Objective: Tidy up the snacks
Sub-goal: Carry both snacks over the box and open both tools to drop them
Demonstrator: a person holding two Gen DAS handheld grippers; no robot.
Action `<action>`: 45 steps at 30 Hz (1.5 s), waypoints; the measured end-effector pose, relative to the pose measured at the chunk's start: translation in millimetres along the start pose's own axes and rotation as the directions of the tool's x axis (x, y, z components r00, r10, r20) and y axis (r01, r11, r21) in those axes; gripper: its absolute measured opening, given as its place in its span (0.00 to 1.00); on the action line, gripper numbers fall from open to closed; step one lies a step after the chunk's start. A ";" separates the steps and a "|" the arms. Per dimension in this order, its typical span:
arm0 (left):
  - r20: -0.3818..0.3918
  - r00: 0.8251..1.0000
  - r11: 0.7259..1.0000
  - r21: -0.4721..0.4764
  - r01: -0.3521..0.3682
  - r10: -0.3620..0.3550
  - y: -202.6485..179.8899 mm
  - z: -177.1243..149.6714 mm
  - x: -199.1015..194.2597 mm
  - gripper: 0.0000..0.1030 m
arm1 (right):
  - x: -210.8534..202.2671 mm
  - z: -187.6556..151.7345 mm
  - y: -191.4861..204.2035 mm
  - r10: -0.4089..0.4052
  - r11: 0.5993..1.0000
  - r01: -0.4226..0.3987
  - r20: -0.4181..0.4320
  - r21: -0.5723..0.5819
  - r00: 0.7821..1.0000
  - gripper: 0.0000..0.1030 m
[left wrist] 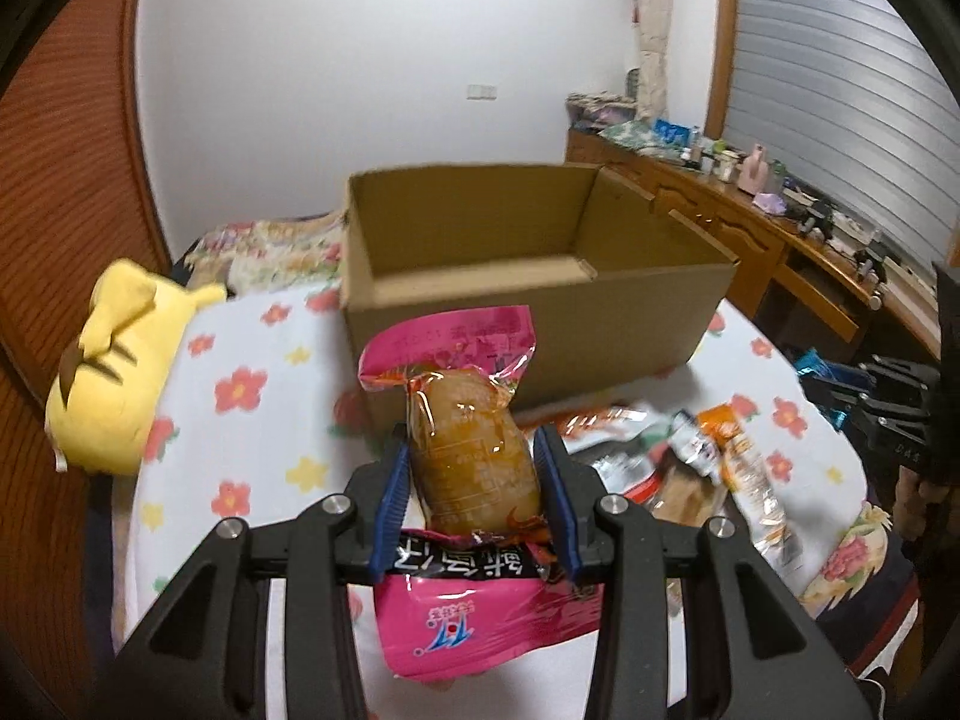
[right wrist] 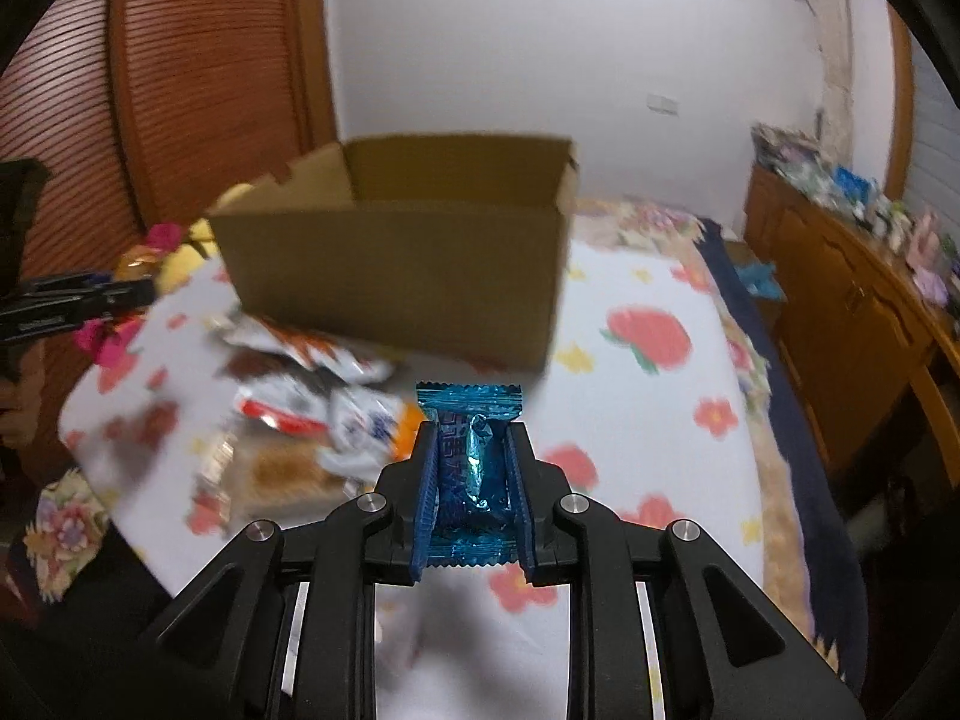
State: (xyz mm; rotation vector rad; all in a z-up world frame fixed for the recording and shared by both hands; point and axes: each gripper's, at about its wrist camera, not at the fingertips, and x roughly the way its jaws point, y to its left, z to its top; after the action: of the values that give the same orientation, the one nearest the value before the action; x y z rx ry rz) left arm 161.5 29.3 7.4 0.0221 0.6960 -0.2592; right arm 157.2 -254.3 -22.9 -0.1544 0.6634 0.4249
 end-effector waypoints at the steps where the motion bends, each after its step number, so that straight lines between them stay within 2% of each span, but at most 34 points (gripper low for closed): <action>1: 0.007 1.000 1.000 0.012 0.009 -0.009 -2.2 6.4 -0.6 0.38 | -0.5 6.1 3.0 0.009 1.000 -0.009 0.011 -0.011 1.000 0.19; 8: 0.054 0.997 0.997 0.051 0.054 -0.056 -15.7 34.7 5.0 0.38 | 6.2 50.8 18.0 0.072 0.994 -0.065 0.078 -0.083 0.994 0.19; 13: 0.067 0.995 0.997 0.041 0.068 -0.071 -15.1 57.6 15.5 0.38 | 19.4 76.7 14.8 0.109 0.992 -0.102 0.093 -0.080 0.990 0.19; 23: 0.036 0.999 0.998 0.051 0.039 -0.041 -9.6 103.5 51.9 0.38 | 61.3 118.4 -9.8 0.082 0.993 -0.076 0.063 -0.094 0.995 0.20; 30: 0.001 1.000 0.997 0.080 0.022 -0.022 -10.6 119.6 78.9 0.38 | 90.5 122.3 -22.5 0.090 0.992 -0.090 -0.005 -0.085 0.996 0.20; 35: -0.028 0.999 0.997 0.074 0.021 -0.019 -7.5 116.9 96.4 0.38 | 110.6 118.9 -28.7 0.100 0.992 -0.104 -0.056 -0.065 0.993 0.22; 45: -0.071 0.997 0.998 0.055 0.016 -0.012 -4.7 112.0 118.2 0.40 | 108.3 122.0 -31.7 0.122 0.991 -0.125 -0.056 -0.048 0.991 0.25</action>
State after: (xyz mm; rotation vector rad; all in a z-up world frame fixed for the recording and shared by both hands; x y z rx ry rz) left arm 318.2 -14.1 18.6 0.0793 0.7594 -0.2923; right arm 316.1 -213.8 4.7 -0.1738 0.7165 0.5587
